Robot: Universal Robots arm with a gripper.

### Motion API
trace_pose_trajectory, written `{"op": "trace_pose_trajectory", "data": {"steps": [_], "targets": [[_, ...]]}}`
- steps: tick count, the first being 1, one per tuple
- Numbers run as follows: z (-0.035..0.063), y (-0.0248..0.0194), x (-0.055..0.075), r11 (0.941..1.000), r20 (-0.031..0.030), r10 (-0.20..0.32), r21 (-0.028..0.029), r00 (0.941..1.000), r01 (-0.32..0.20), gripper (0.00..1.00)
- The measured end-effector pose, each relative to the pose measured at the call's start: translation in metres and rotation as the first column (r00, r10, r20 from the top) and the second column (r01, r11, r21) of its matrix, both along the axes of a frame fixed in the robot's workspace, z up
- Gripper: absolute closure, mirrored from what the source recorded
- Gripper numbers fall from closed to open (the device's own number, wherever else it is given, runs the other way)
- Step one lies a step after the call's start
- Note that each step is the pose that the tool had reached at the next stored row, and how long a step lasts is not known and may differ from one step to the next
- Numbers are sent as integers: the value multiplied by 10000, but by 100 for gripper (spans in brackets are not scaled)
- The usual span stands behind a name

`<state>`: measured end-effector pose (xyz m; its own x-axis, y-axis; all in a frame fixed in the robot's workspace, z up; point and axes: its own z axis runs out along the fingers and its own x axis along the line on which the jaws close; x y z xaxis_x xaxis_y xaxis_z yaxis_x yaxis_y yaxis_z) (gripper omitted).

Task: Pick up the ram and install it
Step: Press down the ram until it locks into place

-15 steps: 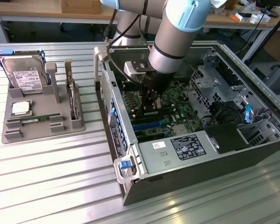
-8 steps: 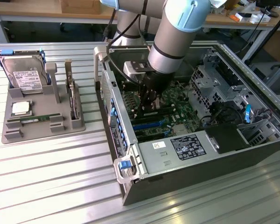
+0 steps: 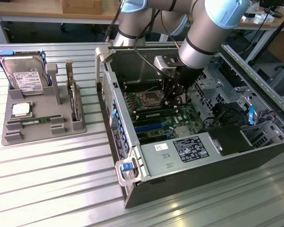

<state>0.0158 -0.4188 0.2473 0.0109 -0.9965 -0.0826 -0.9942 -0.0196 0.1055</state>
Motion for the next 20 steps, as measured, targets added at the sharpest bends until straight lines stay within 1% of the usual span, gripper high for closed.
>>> {"op": "trace_pose_trajectory", "data": {"steps": [2, 3, 4, 6, 7, 8, 9, 10, 12, 13, 15, 17, 18, 20], "targets": [[0, 0, 199, 10000, -92, 1, 90, 10000, 0, 90], [0, 0, 324, 9999, -138, 1, 146, 9999, 1, 90], [0, 0, 421, 9998, -170, 2, 176, 9999, 1, 90], [3, 0, 540, 9998, -197, 3, 208, 9998, 1, 90], [8, -1, 586, 9998, -203, 3, 223, 9998, 2, 90], [20, -1, 655, 9997, -209, 3, 250, 9998, 2, 90], [45, -1, 708, 9996, -212, 4, 266, 9998, 1, 90], [96, -1, 763, 9996, -212, 4, 292, 9998, 2, 90], [166, -1, 820, 9995, -211, 5, 306, 9998, 2, 90], [208, -1, 870, 9995, -213, 4, 313, 9998, 2, 90], [255, -1, 972, 9994, -221, 5, 343, 9998, 3, 90], [286, -1, 1034, 9993, -226, 6, 365, 9997, 3, 90], [314, -1, 1086, 9993, -229, 6, 383, 9997, 3, 90], [421, -1, 1146, 9992, -229, 6, 401, 9997, 3, 90]]}}
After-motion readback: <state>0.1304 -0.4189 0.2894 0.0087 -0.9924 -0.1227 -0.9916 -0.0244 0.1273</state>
